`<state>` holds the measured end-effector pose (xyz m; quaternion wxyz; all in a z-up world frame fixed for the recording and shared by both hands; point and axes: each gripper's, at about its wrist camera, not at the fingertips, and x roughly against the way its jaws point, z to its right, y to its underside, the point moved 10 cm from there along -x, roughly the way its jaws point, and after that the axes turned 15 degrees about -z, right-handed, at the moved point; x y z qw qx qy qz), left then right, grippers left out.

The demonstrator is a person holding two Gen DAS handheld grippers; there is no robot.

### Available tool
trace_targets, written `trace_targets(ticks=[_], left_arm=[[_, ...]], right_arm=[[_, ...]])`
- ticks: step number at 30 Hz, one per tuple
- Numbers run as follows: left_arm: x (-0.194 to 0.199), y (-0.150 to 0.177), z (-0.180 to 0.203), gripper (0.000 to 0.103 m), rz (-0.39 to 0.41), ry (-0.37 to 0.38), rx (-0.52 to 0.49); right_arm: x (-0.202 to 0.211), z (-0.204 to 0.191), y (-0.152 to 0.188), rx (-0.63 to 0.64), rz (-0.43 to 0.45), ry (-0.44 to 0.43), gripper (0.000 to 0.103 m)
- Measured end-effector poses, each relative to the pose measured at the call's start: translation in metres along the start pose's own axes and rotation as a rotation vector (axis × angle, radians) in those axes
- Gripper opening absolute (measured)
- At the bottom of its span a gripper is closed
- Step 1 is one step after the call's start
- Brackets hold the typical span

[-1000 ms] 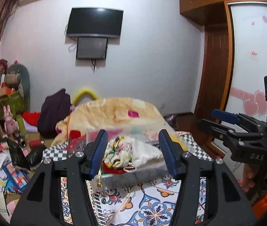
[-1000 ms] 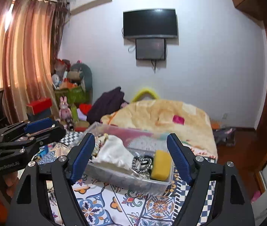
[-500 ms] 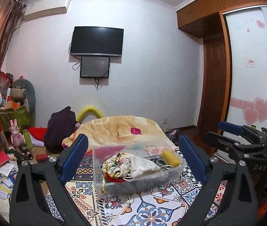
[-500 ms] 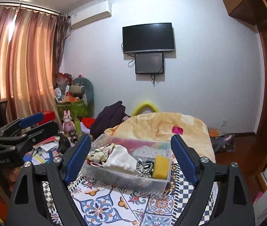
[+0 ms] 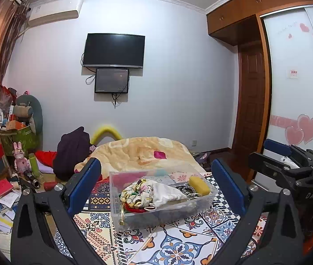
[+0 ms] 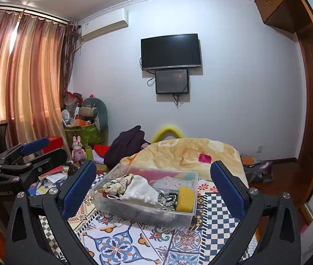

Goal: Organize soft objects

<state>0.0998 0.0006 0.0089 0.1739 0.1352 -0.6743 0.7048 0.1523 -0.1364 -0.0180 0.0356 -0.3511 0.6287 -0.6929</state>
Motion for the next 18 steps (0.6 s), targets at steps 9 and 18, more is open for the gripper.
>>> trace_targets(ticks=[9, 18], left_arm=[[0.0002, 0.0007, 0.0014, 0.102, -0.003, 0.003, 0.001], [-0.0003, 0.0006, 0.0025, 0.103, -0.005, 0.004, 0.001]], right_arm=[[0.0022, 0.0012, 0.0009, -0.008, 0.006, 0.000, 0.103], [0.0043, 0.0032, 0.0005, -0.013, 0.008, 0.000, 0.103]])
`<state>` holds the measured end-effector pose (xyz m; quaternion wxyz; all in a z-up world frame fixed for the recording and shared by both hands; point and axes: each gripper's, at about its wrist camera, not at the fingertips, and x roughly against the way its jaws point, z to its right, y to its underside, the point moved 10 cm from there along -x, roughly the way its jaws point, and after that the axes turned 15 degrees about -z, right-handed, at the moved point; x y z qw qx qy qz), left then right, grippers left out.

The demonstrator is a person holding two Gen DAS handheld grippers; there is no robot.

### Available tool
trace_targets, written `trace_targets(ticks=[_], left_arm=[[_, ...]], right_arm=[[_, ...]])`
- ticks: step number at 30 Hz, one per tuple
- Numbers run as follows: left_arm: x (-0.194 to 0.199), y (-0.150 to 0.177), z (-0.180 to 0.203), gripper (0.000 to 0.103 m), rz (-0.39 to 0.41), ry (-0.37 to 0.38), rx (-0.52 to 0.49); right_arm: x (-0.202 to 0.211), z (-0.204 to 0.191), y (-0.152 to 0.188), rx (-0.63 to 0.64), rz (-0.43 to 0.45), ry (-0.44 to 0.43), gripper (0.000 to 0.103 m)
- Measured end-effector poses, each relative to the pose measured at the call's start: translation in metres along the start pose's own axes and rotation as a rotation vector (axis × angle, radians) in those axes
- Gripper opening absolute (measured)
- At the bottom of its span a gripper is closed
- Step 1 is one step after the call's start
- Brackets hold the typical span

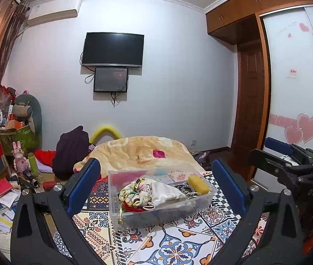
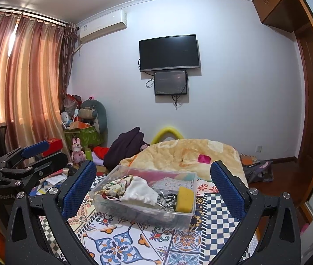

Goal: Organize soft objects

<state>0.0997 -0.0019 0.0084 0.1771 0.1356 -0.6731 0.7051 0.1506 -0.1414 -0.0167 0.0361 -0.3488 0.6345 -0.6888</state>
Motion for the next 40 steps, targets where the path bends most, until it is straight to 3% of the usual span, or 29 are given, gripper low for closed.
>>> trace_targets(ticks=[40], left_arm=[[-0.0035, 0.0000, 0.0040, 0.103, -0.023, 0.018, 0.001]], right_arm=[[0.0009, -0.0030, 0.0008, -0.003, 0.004, 0.003, 0.103]])
